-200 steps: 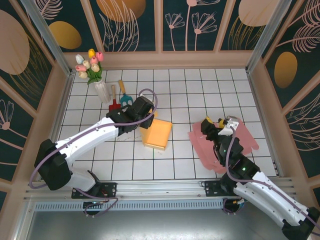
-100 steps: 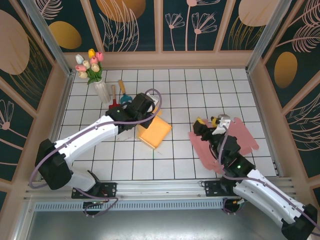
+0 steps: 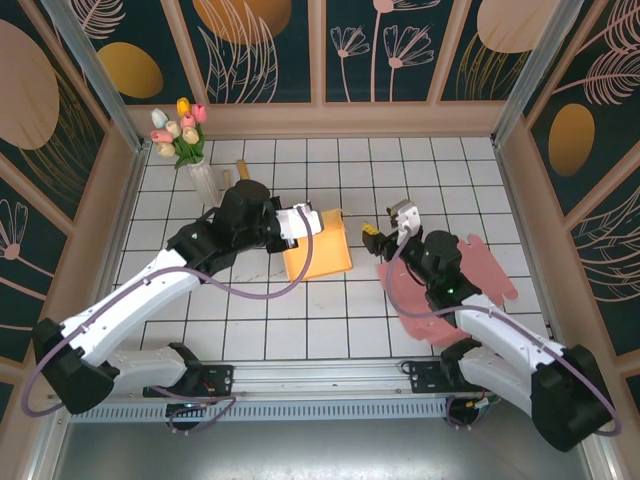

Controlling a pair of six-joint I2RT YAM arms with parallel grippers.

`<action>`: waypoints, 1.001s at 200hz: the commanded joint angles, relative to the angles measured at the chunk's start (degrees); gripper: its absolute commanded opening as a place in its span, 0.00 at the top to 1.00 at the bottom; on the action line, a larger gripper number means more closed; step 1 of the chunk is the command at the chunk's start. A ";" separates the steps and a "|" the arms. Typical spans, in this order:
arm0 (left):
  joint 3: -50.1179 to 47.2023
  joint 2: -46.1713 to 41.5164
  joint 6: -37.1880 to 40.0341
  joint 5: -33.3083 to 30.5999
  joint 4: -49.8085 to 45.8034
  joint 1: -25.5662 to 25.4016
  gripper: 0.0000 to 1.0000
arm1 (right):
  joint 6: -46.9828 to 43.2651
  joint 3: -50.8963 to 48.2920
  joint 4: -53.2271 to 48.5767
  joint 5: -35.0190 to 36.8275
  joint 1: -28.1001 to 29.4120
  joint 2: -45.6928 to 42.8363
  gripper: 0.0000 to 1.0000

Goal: Fold the paper box

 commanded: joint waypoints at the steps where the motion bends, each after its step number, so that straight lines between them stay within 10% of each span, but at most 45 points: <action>1: 0.99 1.39 6.59 2.79 -2.93 0.89 1.00 | -10.15 1.80 5.28 -10.19 -1.84 1.82 0.32; 111: -7.51 -1.83 9.05 8.28 3.39 1.01 1.00 | -36.51 11.79 -11.10 -34.51 -3.91 8.98 0.41; 200: -11.04 -5.41 11.76 11.62 7.15 0.90 1.00 | -42.38 13.50 -17.78 -36.28 -3.96 10.44 0.42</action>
